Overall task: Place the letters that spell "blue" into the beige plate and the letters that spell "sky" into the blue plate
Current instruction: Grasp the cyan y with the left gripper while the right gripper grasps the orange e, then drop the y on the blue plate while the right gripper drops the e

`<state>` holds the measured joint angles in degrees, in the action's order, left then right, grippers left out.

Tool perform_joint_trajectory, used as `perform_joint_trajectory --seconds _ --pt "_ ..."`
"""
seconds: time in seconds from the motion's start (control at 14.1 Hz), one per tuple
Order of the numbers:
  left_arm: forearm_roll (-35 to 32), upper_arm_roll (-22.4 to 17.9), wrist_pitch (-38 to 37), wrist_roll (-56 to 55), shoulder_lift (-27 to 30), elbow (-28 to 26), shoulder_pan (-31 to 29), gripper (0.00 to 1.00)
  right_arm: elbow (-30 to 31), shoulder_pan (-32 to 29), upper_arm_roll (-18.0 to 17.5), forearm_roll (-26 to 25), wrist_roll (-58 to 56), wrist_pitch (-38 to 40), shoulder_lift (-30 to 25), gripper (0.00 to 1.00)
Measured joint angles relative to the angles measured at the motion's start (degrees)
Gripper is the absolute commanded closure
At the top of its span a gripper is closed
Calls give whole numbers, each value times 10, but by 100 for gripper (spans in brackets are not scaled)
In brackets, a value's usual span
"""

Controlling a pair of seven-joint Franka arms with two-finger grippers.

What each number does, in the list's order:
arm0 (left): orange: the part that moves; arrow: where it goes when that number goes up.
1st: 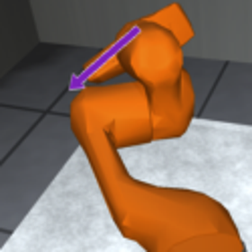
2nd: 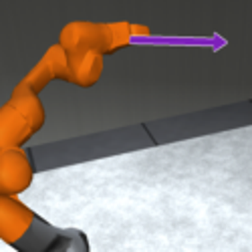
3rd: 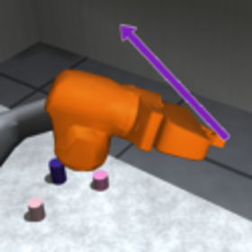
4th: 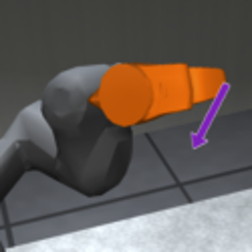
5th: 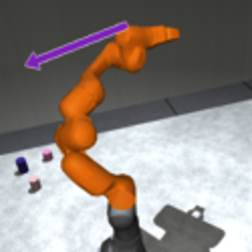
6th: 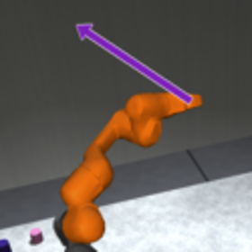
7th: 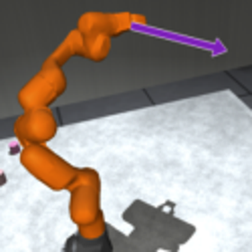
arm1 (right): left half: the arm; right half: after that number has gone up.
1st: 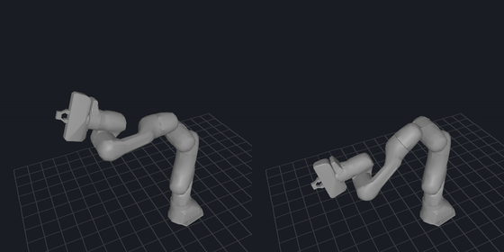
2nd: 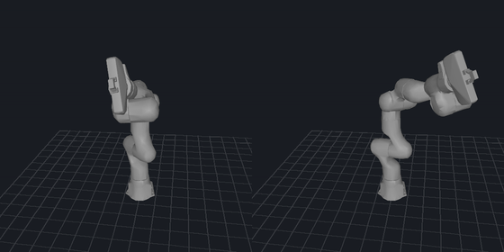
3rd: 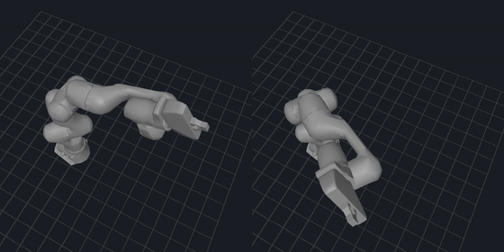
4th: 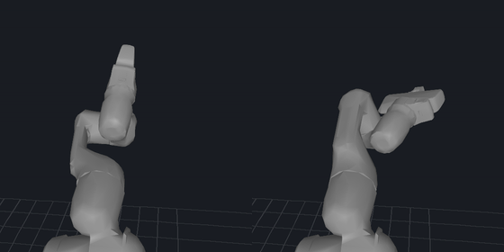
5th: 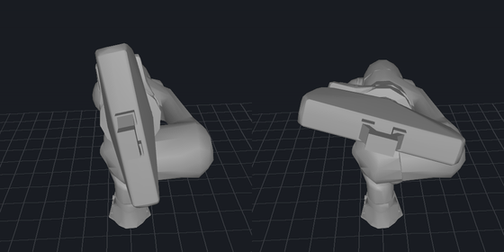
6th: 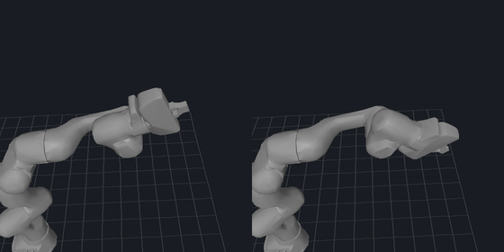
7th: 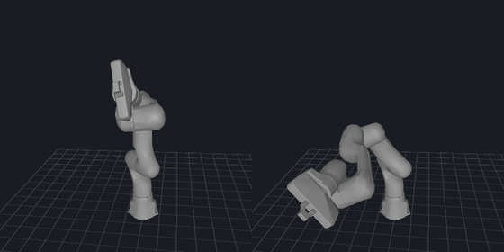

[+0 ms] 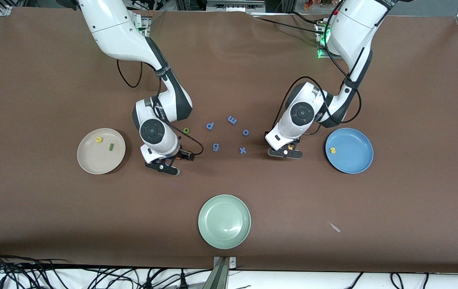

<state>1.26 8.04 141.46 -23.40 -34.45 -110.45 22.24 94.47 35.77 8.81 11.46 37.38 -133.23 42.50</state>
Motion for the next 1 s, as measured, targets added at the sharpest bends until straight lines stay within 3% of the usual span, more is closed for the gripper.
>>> perform_joint_trajectory --seconds 0.21,0.43,0.78,1.0 --pt "0 -1 0 0 1 0 0 84 0 -1 -1 9 0 -3 1 58" --pt "0 -2 0 0 2 0 0 100 0 -3 -1 10 0 -3 0 68" --pt "0 -2 0 1 5 2 -7 100 0 -3 -1 12 0 -3 0 82" --pt "0 -3 -34 48 34 1 -47 100 -7 -4 0 12 -2 1 0 87"
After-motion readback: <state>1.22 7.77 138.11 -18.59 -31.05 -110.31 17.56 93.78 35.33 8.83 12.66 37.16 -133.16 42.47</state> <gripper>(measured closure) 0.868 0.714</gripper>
